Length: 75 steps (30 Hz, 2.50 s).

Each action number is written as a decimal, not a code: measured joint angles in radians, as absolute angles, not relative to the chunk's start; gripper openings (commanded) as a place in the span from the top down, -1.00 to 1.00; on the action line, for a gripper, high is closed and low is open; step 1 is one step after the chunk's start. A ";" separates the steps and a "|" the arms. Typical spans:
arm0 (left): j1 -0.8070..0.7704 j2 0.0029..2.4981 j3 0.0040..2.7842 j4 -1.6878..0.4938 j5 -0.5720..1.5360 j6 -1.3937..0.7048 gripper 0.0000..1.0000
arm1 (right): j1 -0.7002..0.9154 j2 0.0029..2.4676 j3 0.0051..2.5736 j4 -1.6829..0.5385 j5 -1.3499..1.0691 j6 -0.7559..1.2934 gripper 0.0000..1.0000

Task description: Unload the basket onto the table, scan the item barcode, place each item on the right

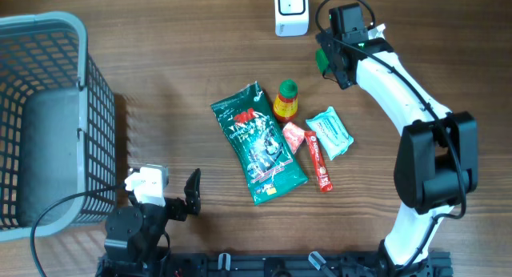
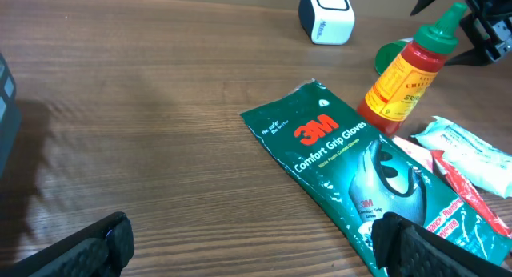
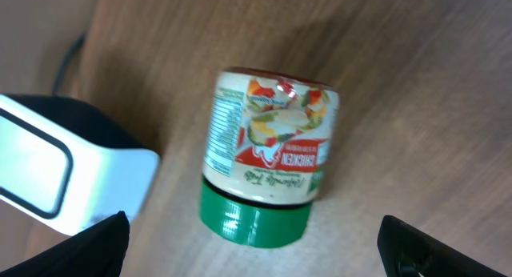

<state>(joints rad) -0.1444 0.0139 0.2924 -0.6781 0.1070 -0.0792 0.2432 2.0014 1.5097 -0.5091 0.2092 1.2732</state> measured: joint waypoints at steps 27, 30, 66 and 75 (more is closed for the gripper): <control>-0.144 0.014 0.292 -0.677 0.107 -0.079 -1.00 | 0.098 1.953 1.527 -0.816 -0.201 0.709 -0.29; -0.144 0.014 0.292 -0.678 0.107 -0.079 -1.00 | -0.029 1.870 1.530 -1.028 -0.520 0.506 -0.33; -0.144 0.014 0.292 -0.678 0.107 -0.079 -1.00 | -0.129 1.870 1.481 -1.462 -1.163 0.632 -0.36; -0.144 0.014 0.292 -0.678 0.107 -0.079 -1.00 | -0.129 1.870 1.481 -1.462 -1.231 0.800 -0.36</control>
<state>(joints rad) -0.1444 0.0139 0.2924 -0.6781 0.1070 -0.0792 -0.1291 1.8698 1.4807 -1.4620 -1.2312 0.8001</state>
